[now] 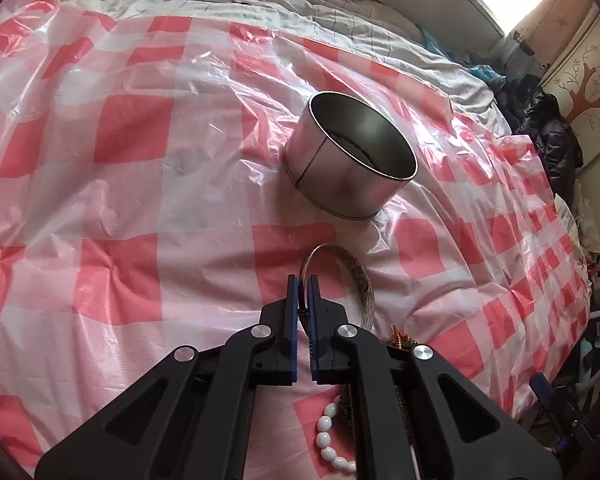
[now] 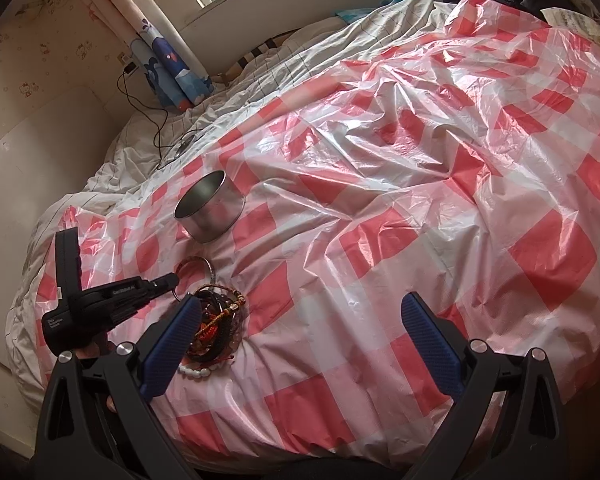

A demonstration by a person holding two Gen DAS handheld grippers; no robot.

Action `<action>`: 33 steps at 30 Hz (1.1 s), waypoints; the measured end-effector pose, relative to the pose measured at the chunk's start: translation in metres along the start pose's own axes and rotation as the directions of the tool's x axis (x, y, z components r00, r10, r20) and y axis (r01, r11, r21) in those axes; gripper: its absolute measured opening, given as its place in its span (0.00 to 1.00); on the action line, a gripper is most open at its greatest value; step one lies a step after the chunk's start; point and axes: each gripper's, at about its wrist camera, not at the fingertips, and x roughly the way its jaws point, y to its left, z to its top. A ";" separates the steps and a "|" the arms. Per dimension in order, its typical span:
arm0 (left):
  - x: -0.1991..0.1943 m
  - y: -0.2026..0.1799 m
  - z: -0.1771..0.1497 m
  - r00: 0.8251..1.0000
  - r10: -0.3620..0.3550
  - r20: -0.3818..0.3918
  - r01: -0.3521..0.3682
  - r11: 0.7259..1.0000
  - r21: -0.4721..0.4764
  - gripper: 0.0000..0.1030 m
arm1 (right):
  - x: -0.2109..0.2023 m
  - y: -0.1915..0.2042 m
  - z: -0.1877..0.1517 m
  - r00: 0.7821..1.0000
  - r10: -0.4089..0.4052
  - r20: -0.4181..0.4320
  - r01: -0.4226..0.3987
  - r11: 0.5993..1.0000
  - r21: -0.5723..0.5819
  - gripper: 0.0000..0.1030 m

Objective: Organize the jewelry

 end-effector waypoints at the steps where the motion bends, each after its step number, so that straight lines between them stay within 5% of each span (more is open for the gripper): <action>1: 0.000 0.002 0.000 1.000 0.000 0.000 0.000 1.000 -0.009 0.03 | 0.005 0.005 0.001 0.999 0.027 -0.033 -0.028 0.999 -0.029 0.93; 4: -0.004 0.011 0.002 1.000 0.004 0.007 -0.004 0.999 -0.033 0.02 | 0.025 0.023 0.005 0.976 0.136 -0.169 -0.159 0.978 -0.133 0.93; 6: -0.004 0.015 0.002 1.000 0.004 0.005 -0.004 0.999 -0.041 0.02 | 0.034 0.042 0.007 0.967 0.137 -0.216 -0.189 0.952 -0.242 0.93; 9: -0.005 0.018 0.002 1.000 0.002 0.003 -0.002 0.999 -0.035 0.02 | 0.045 0.079 -0.001 0.959 0.113 -0.261 -0.226 0.860 -0.457 0.93; 14: -0.005 0.018 0.001 1.000 0.000 0.002 0.000 1.000 -0.026 0.02 | 0.052 0.119 -0.014 0.952 0.129 -0.276 -0.280 0.728 -0.626 0.93; 16: -0.004 0.017 0.001 1.000 0.001 0.002 -0.001 1.000 -0.023 0.02 | 0.061 0.131 -0.018 0.945 0.113 -0.307 -0.297 0.690 -0.660 0.78; 20: -0.004 0.017 0.001 1.000 0.008 0.001 -0.008 1.000 -0.021 0.02 | 0.085 0.140 -0.025 0.917 0.047 -0.397 -0.326 0.661 -0.676 0.47; 29: -0.002 0.017 0.000 0.999 0.034 -0.004 -0.034 0.999 -0.017 0.02 | 0.094 0.140 -0.023 0.927 -0.020 -0.376 -0.276 0.644 -0.714 0.44; 33: -0.003 0.017 0.000 0.999 0.053 0.001 -0.053 0.999 -0.012 0.02 | 0.091 0.136 -0.027 0.936 -0.022 -0.352 -0.257 0.640 -0.724 0.21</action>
